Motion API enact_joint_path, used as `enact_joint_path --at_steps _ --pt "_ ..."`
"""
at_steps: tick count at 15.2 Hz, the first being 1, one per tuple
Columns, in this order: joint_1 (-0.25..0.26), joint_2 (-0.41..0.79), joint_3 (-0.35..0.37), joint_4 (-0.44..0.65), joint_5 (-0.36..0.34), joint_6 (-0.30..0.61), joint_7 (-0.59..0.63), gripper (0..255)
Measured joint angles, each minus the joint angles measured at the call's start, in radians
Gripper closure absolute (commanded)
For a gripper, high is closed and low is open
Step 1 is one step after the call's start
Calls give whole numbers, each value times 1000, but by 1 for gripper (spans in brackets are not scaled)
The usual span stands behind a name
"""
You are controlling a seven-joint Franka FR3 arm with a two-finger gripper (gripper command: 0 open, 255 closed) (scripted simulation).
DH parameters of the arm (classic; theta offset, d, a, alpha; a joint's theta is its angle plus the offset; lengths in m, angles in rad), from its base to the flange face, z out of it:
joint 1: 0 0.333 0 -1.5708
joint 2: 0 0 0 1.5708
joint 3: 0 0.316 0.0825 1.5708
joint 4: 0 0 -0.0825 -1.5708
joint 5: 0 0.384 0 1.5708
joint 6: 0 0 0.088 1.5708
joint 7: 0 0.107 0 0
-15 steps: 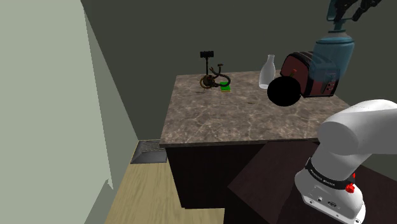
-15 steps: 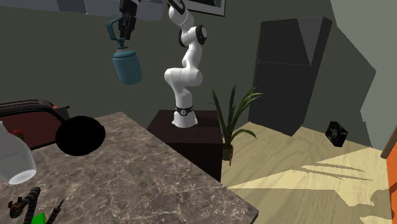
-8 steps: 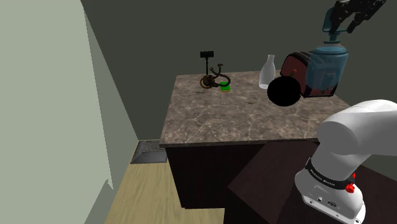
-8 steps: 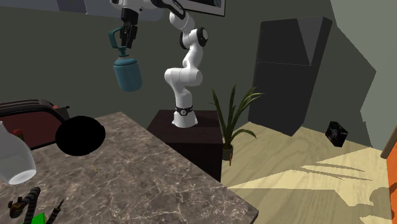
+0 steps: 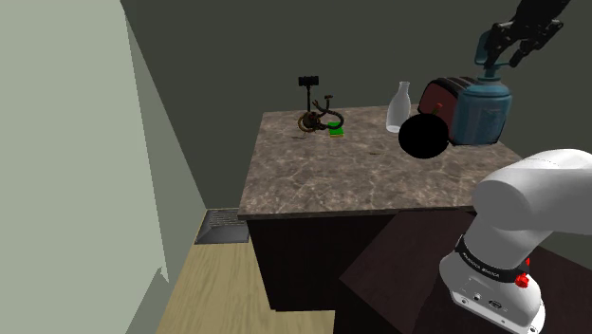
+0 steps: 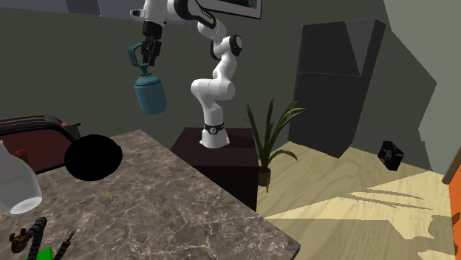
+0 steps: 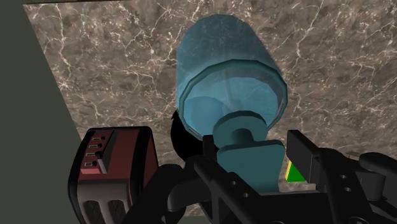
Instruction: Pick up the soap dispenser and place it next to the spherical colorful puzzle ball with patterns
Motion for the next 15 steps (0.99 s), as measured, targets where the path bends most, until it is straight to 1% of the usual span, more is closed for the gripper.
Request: enact_joint_path --at_steps 15 --pt "-39 -86 -60 -234 -63 148 12 255"
